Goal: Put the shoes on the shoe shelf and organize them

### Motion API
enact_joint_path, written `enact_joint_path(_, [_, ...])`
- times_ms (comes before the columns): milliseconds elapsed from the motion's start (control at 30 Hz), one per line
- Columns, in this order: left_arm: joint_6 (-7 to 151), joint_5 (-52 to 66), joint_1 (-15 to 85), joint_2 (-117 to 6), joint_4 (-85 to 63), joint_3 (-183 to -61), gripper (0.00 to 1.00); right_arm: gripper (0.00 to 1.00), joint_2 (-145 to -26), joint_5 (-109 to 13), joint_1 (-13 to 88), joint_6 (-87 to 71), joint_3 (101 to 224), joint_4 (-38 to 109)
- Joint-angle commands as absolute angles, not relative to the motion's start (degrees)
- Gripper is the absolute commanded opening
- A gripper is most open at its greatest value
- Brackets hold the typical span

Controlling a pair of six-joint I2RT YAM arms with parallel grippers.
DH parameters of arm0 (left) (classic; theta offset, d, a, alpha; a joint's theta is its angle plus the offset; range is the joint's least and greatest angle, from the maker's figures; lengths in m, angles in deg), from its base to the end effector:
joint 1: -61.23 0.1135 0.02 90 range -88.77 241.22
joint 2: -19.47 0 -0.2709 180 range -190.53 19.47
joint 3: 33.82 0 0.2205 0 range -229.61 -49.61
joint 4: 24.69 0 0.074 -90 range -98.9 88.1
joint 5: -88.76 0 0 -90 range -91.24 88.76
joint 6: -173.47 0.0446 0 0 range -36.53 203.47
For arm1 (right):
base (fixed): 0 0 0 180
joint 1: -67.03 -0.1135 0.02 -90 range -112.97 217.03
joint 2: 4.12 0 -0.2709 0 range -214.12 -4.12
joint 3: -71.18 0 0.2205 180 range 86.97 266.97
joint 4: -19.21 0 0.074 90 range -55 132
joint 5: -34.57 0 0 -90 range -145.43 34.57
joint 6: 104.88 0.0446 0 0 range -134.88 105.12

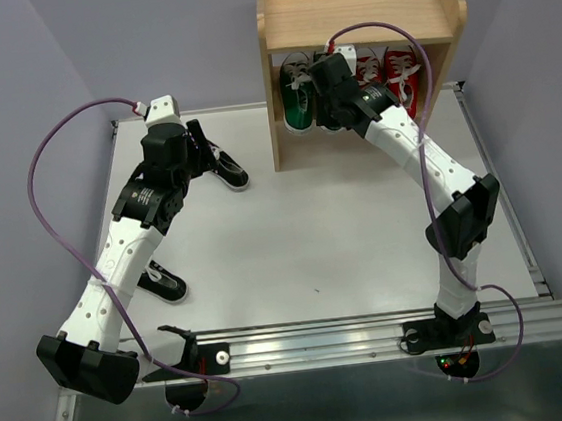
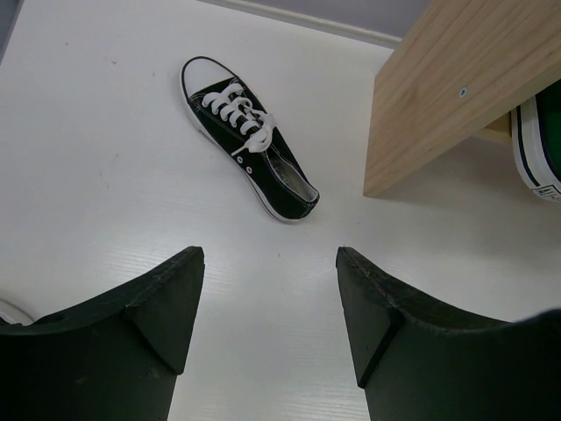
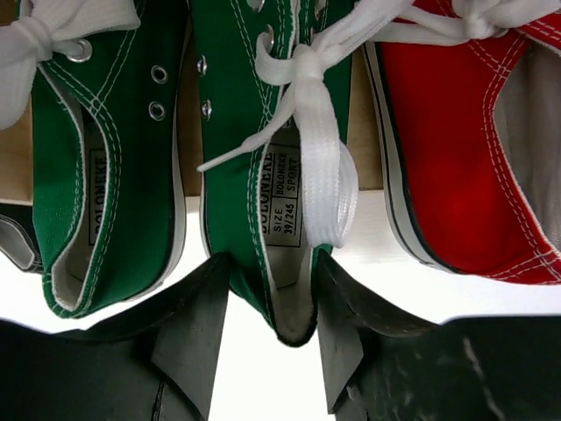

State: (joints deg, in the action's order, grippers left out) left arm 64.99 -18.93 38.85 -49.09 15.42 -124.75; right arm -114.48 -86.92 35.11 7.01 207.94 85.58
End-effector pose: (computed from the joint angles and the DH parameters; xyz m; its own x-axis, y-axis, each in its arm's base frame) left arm 0.2232 -0.0773 0.4141 -0.2974 -0.2041 -0.9327 0.0009 0.9768 -0.2141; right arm 0.3498 0.1905 0.3935 -0.5474 0.0336 -0.8362 0.1002 0.9946 -0.0256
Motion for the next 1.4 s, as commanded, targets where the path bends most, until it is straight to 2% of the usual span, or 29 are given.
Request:
enact_joint_path(0, [65.8,-19.87,39.25,-48.03,14.04,-125.81,0.73,0.53,-110.73,-87.69,36.09,7.44,208.26,79.47])
enact_joint_path(100, [65.72,-19.87,39.34,-48.47,13.87,-125.73,0.73,0.55,-108.54,-86.55,36.09,8.05,206.42,79.38])
enact_joint_path(133, [65.72,-19.78,39.25,-48.47,13.87,-125.81,0.73,0.61,-107.92,-86.02,36.09,8.49,205.98,79.29])
enact_joint_path(533, [65.01,-19.61,39.69,-49.79,14.13,-126.78,0.73,0.64,-100.53,-80.92,36.09,10.87,200.88,78.5])
enact_joint_path(633, [64.93,-19.34,39.69,-49.62,14.13,-126.78,0.73,0.77,-101.15,-81.09,36.09,10.78,200.09,78.59])
enact_joint_path(800, [64.93,-19.08,39.6,-49.7,14.22,-126.78,0.73,0.79,-102.64,-82.32,36.09,10.43,198.94,77.8])
enact_joint_path(900, [64.93,-18.99,39.69,-49.62,14.22,-126.78,0.73,0.73,-103.87,-83.64,36.62,10.34,198.33,77.1])
enact_joint_path(1100, [65.01,-19.25,39.69,-49.35,14.48,-126.87,0.73,0.54,-105.19,-83.73,37.24,10.43,197.62,75.25])
enact_joint_path(1133, [65.01,-19.34,39.6,-49.26,14.57,-126.87,0.73,0.44,-105.54,-83.99,37.24,10.34,197.8,75.25])
enact_joint_path(1233, [65.1,-19.43,39.69,-49.26,14.57,-126.87,0.73,0.28,-105.63,-84.08,37.24,9.55,197.97,74.38])
enact_joint_path(1267, [65.1,-19.34,39.69,-49.26,14.66,-126.87,0.73,0.16,-105.63,-84.26,37.24,8.94,198.06,73.76])
enact_joint_path(1367, [65.1,-19.34,39.69,-49.18,14.57,-126.69,0.73,0.01,-105.28,-85.31,37.24,6.92,197.98,72.27])
